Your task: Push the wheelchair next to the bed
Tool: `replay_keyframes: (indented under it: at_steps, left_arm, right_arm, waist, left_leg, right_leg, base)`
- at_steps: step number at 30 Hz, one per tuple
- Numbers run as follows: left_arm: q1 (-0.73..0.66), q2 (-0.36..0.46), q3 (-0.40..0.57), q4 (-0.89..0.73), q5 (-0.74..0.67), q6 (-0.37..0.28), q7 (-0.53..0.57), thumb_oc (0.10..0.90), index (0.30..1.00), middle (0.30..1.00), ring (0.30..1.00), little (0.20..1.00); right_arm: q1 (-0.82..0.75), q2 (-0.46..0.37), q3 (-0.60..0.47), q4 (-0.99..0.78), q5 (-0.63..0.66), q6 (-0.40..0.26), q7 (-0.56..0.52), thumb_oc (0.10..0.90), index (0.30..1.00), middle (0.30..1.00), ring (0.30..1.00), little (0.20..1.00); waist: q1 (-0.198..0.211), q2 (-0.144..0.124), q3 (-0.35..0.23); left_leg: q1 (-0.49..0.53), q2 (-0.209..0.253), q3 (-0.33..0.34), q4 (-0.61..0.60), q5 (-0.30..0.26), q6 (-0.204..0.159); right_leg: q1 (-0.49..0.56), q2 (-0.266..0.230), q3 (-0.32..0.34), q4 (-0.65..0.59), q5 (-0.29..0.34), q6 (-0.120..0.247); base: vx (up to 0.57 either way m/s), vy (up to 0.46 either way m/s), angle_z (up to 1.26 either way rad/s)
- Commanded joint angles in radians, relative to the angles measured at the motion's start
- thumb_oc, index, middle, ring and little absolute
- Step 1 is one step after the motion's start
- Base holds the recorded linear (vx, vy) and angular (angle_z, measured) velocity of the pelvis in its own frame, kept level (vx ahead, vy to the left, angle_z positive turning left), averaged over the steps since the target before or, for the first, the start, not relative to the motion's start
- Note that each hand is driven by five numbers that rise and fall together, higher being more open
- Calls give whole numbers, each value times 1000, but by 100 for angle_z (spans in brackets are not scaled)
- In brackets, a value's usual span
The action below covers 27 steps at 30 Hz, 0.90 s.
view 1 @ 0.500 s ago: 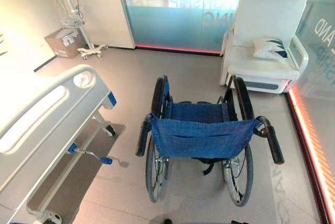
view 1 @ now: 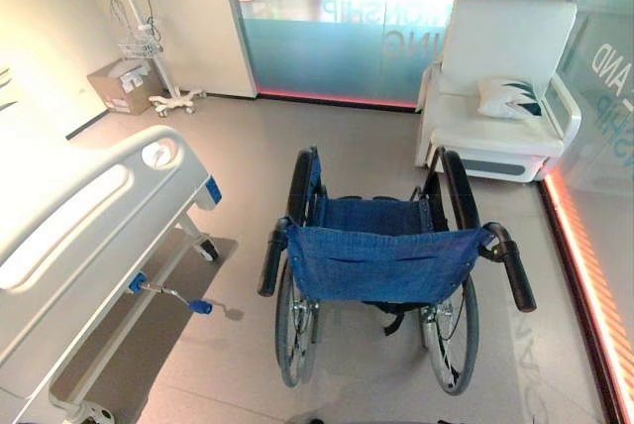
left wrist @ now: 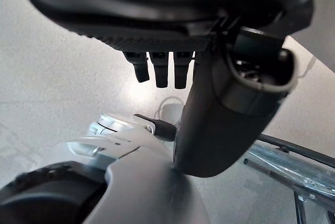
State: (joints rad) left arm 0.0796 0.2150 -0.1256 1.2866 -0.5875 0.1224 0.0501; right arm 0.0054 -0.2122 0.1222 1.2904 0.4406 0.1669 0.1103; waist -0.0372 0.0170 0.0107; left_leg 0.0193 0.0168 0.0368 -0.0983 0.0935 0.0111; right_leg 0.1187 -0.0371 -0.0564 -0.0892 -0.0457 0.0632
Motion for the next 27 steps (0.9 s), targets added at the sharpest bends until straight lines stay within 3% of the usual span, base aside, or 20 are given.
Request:
replay_keyframes:
  at_steps: [1, 8, 12, 17, 23, 27]
  left_arm:
    - [-73, -40, 26, 36, -57, -14, -42, 800, 900, 900, 900, 900]
    - [-81, -10, 59, 4, -102, -35, -61, 800, 900, 900, 900, 900]
    - [-66, 38, 112, -68, -148, -57, -48, 800, 900, 900, 900, 900]
    - [-45, 117, 215, -155, -205, -47, -31, 800, 900, 900, 900, 900]
    - [-17, 242, 355, -308, -272, 82, -83, 800, 900, 900, 900, 900]
    - [-10, 327, 438, -430, -369, 134, -98, 800, 900, 900, 900, 900]
  right_arm:
    - [17, 23, -2, 41, 0, 11, 5, 800, 900, 900, 900, 900]
    - [19, -4, -32, 8, 66, -16, -1, 800, 900, 900, 900, 900]
    - [43, -53, -88, -100, 128, -20, -23, 800, 900, 900, 900, 900]
    - [68, -131, -190, -161, 153, -75, -49, 800, 900, 900, 900, 900]
    - [95, -257, -343, -290, 205, -72, -92, 800, 900, 900, 900, 900]
    - [110, -321, -427, -429, 237, -72, -176, 800, 900, 900, 900, 900]
  waist:
    - [-1, 9, 21]
    - [-5, 11, 21]
    - [-11, 8, 22]
    - [-11, -1, 22]
    - [-5, -11, 25]
    - [-7, -10, 26]
  left_leg:
    - [54, 61, 24, 11, -76, -62]
    - [59, 66, 28, 11, -74, -63]
    - [58, 68, 34, 11, -73, -61]
    - [57, 70, 38, 11, -73, -60]
    - [55, 72, 38, 11, -73, -64]
    - [53, 73, 38, 11, -72, -66]
  right_leg:
    - [-43, -86, -61, 6, 96, 35]
    - [-39, -85, -58, 5, 96, 36]
    - [-43, -82, -48, 5, 97, 38]
    - [-45, -81, -42, 2, 101, 43]
    - [-46, -82, -48, 2, 104, 44]
    - [-47, -83, -48, 2, 103, 45]
  base:
    - [0, 0, 0]
    - [0, 0, 0]
    - [0, 0, 0]
    - [-14, -26, -6]
    - [-6, -11, -1]
    - [0, 0, 0]
